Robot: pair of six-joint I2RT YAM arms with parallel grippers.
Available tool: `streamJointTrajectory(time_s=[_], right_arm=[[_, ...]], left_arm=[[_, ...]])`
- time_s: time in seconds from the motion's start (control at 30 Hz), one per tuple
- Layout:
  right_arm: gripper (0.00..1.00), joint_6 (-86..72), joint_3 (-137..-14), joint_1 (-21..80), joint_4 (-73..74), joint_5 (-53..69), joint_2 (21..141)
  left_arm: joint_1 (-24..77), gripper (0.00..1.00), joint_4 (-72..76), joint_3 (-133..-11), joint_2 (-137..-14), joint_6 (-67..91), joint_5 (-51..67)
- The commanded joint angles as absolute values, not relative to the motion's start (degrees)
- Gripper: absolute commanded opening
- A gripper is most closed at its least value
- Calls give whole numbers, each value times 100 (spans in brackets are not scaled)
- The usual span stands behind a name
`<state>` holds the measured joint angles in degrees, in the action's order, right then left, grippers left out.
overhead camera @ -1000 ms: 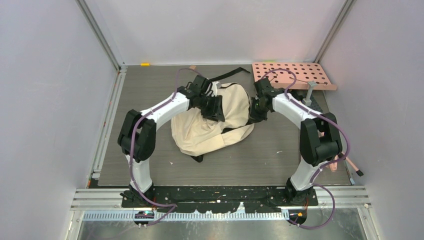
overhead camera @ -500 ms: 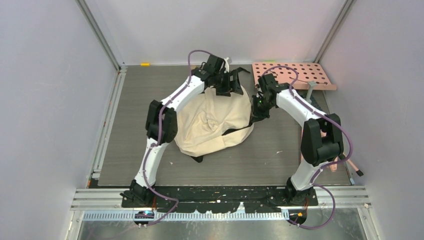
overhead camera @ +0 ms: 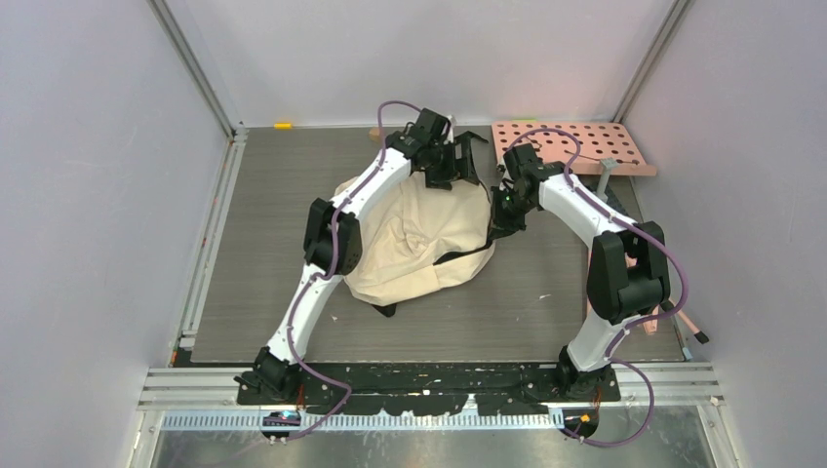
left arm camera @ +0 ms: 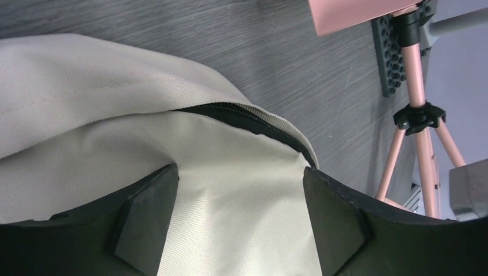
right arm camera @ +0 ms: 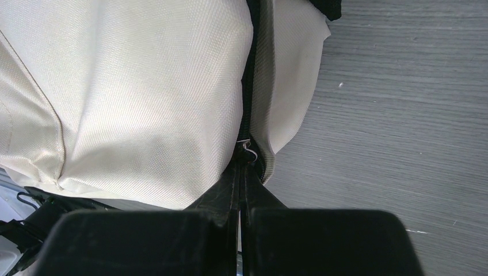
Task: Pack the student bag
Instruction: Zip the student bag at the center of the board.
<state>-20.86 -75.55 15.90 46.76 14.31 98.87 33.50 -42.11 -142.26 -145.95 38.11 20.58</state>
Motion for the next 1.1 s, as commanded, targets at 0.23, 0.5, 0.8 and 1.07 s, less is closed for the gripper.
streamJointTrajectory(time_s=[0.23,0.5,0.8,1.07], right_arm=[[1,-2055,-7671,1613,4728,1598,9476],[1,-2059,-7728,1607,4757,1633,9479],[1,-2026,-7957,1602,5027,1612,9563],[1,-2017,-8227,1604,5327,1556,9650]], left_arm=[[3235,99,-3749,-13403,-13511,1568,1391],[2762,100,-3591,-12895,-13134,-453,1956],[2487,100,-4283,-13376,-13822,-1195,1453],[2356,94,-4119,-13486,-14221,-949,1729]])
